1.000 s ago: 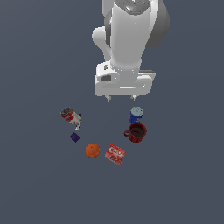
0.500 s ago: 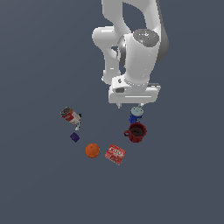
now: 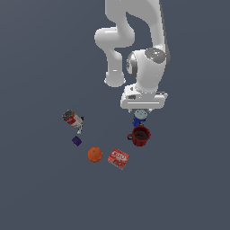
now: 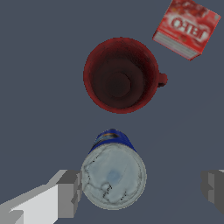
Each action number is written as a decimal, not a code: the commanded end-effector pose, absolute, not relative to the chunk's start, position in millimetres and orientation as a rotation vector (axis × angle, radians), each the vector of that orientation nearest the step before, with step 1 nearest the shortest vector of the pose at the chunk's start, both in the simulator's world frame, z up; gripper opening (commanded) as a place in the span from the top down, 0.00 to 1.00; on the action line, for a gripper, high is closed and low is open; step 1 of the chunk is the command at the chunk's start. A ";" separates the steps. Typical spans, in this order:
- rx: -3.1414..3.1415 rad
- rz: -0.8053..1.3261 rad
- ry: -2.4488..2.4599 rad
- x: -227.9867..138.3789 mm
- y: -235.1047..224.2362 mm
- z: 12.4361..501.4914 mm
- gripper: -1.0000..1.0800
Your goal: Pick up a designated object from a clutter of objects.
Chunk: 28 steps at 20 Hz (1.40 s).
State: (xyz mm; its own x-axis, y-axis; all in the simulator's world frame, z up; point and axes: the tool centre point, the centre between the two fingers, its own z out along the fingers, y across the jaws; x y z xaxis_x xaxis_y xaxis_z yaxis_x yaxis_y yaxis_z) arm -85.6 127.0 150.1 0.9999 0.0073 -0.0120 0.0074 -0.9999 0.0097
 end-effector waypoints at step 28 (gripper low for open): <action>3.142 -0.001 -0.011 -110.2 144.9 79.5 0.04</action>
State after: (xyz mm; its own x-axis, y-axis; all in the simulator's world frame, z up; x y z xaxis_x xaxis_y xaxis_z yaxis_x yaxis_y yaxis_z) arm -110.4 144.9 83.1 1.0000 -0.0067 -0.0017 -0.0067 -1.0000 -0.0006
